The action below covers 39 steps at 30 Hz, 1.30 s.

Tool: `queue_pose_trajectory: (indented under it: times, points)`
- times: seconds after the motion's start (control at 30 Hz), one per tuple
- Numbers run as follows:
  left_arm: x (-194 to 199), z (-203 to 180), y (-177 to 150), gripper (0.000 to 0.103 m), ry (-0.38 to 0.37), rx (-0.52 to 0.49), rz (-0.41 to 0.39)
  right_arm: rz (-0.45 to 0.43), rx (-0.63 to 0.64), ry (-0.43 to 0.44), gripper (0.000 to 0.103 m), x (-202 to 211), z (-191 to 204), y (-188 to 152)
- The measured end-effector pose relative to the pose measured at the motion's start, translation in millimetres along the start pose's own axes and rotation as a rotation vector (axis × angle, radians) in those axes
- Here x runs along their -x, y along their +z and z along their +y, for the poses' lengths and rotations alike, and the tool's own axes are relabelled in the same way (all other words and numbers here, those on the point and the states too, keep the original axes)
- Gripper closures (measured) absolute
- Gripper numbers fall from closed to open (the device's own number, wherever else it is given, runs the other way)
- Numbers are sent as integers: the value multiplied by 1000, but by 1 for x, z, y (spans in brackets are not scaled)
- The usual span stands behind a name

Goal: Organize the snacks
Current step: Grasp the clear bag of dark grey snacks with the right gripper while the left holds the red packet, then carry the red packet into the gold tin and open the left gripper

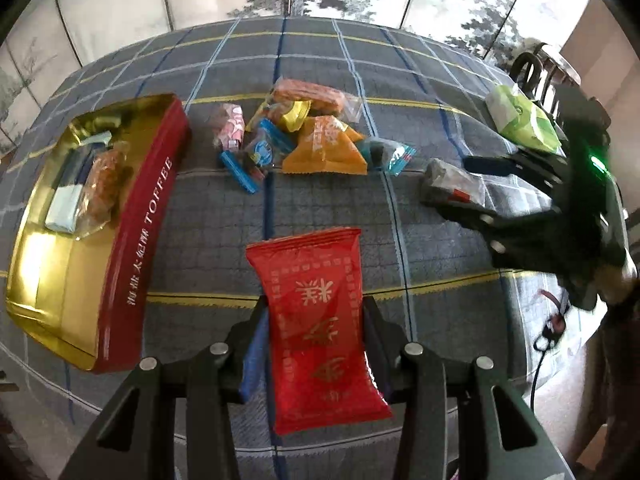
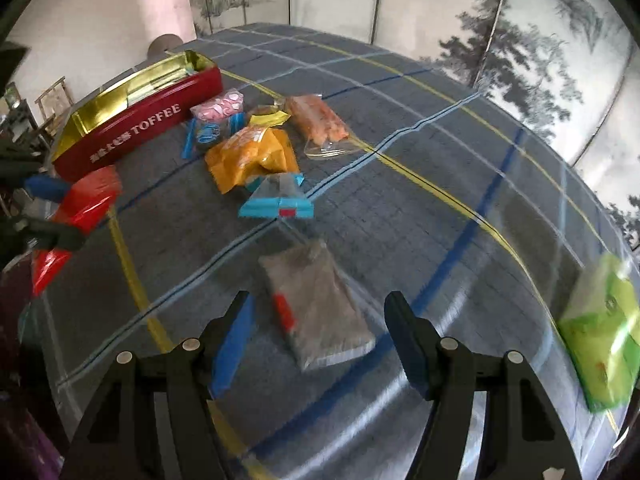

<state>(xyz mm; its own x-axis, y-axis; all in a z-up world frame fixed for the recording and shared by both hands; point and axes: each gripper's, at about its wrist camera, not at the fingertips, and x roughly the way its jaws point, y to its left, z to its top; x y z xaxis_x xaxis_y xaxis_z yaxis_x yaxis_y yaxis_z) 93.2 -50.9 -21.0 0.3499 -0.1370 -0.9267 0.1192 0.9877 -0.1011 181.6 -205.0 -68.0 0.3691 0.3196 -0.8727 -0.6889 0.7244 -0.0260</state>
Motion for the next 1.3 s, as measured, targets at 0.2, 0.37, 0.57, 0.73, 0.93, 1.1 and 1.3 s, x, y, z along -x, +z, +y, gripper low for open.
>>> queue_pose_trajectory:
  times: [0.2, 0.37, 0.57, 0.73, 0.93, 1.1, 1.3]
  points:
    - [11, -4, -3, 59, -5, -33, -27, 9, -104, -14, 71, -9, -3, 0]
    - [25, -4, -7, 59, 31, -54, -89, -152, -399, -64, 71, 26, -10, -32]
    - [40, -3, -16, 59, 76, -71, -150, -256, -678, -186, 71, 44, -5, -66]
    - [53, 4, -22, 59, 116, -79, -198, -247, -744, -205, 71, 36, 1, -70]
    - [68, 20, -30, 59, 158, -66, -247, -225, -769, -240, 71, 33, -3, -73]
    - [79, 33, -35, 59, 187, -54, -281, -202, -745, -274, 71, 31, 1, -70]
    - [98, 42, -40, 59, 241, -51, -346, -187, -732, -300, 71, 30, 3, -68]
